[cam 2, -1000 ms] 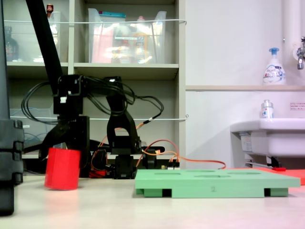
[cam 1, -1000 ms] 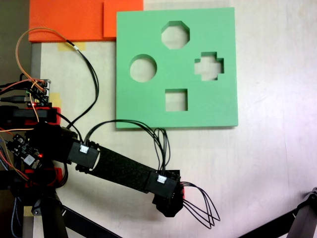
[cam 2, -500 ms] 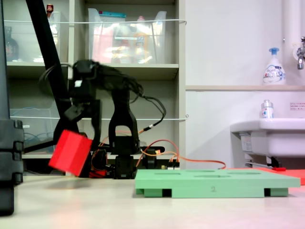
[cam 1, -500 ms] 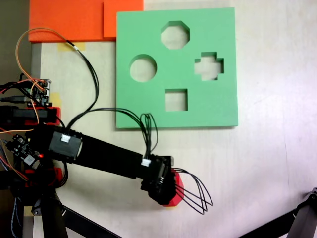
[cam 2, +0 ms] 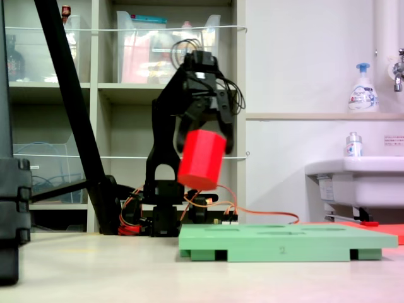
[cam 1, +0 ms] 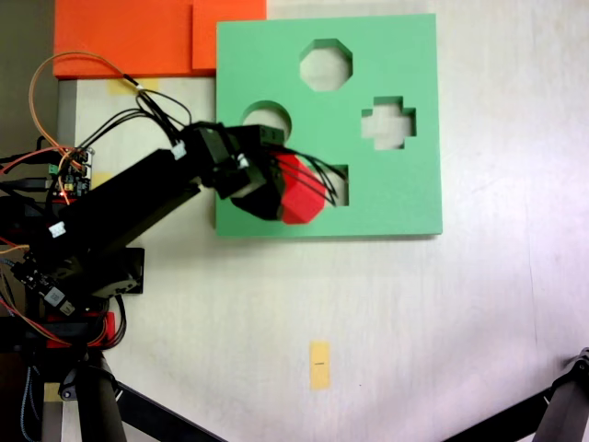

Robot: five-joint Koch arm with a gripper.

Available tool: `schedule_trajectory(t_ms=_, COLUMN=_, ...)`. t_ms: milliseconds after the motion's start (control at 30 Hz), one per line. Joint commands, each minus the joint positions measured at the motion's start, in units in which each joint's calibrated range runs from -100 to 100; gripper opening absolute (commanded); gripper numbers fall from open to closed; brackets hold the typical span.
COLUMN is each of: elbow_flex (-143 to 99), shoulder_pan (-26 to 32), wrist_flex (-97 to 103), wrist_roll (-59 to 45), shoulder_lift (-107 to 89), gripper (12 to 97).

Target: Put the octagonal pillar block into the corresponding hole

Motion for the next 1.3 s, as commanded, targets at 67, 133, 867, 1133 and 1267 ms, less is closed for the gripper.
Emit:
schedule_trajectory(t_ms=67, elbow_flex=11.37, shoulder_pan=4.05, wrist_flex=-1.66, wrist_roll=5.42, shoulder_lift=9.4, gripper=43.0)
schedule_trajectory(t_ms=133, elbow_flex=17.65, shoulder_pan=5.52, wrist_flex=-1.66, wrist_roll=6.84, shoulder_lift=16.52, gripper=43.0)
schedule_trajectory(t_ms=867, elbow_flex=40.68, shoulder_pan=10.06, wrist_flex=4.5, wrist_roll=12.16, shoulder_lift=51.02, gripper=42.8)
schedule_trajectory(t_ms=1133, elbow_flex=40.78, shoulder_pan=10.5, wrist_flex=12.97, wrist_roll=14.75, shoulder_lift=53.4, gripper=42.8)
schedule_trajectory(t_ms=1267, elbow_flex=40.88, shoulder_pan=10.79, wrist_flex=17.4, wrist_roll=15.04, shoulder_lift=54.79, gripper=42.8)
